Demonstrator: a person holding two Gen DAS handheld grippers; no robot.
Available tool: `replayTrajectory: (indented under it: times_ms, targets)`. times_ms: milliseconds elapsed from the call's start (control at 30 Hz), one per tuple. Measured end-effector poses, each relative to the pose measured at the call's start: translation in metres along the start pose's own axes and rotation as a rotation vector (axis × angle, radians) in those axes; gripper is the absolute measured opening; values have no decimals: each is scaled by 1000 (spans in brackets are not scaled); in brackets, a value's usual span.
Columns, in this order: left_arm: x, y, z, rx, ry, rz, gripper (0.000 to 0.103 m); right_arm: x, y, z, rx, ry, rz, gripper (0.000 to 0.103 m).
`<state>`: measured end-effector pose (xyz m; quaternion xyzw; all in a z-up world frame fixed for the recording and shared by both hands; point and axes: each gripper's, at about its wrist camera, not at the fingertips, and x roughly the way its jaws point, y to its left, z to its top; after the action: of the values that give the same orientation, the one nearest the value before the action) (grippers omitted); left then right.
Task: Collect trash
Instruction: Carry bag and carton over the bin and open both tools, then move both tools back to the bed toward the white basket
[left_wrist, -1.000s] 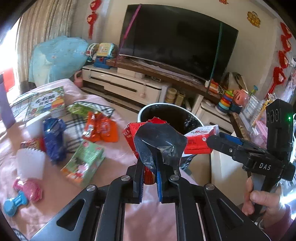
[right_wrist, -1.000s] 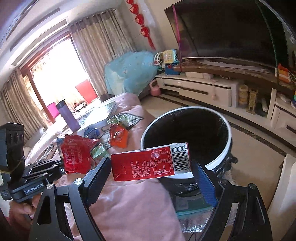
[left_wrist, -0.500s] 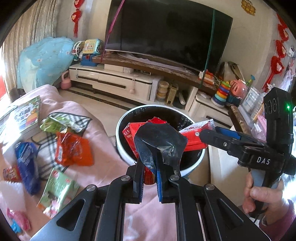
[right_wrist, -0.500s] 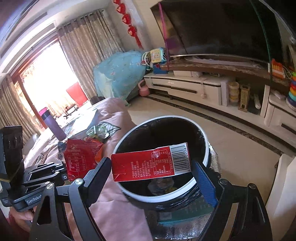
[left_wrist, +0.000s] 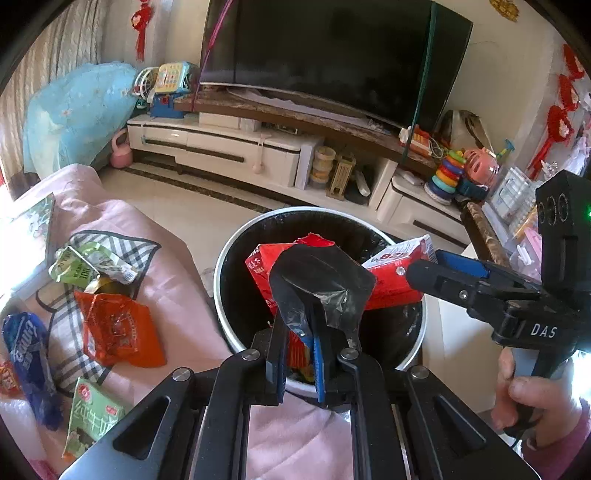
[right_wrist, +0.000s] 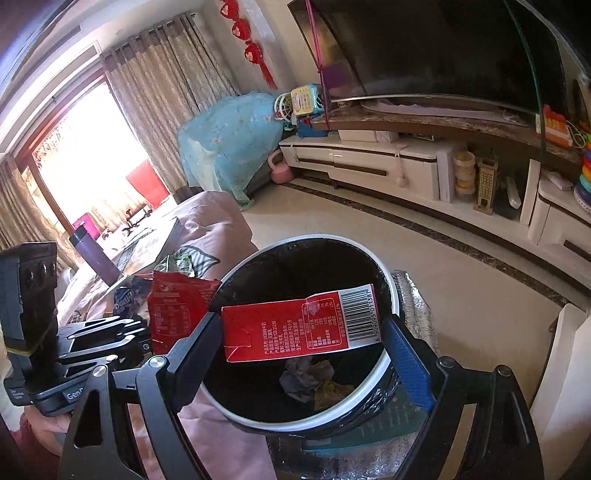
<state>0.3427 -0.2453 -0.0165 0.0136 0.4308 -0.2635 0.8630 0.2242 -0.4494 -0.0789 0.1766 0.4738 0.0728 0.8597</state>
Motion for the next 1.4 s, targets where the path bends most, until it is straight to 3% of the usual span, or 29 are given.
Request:
replayTrajectory:
  times_ms: [200,267,333,367,567,633,1000,1400]
  targets:
    - [13,-2,3,-5,25,0,11,7,-4,5,8,17,2,89]
    - [15,-3,4,-12,31,3,19,10,-6,5,13,25,7,89]
    - [14,-2,4,-20,26,15,40,15,-10,5,27,41,14,90]
    - [12,-3,4,-22,14,19,45,17,-12,5,37,48,21,90]
    - [-9,2,-8,-35,-26,37,54,14,-17,3,79,51,29,90]
    - [-20,4,-17,-50,-46,52,61,10,-15,1,80,45,28,90]
    - [-81,16,-96,-145,-65,87,69,-11,27,-33,92,8,52,98]
    - [-156,45,-163,-225,-74,169,69,3,100,-81,52,96,121,98]
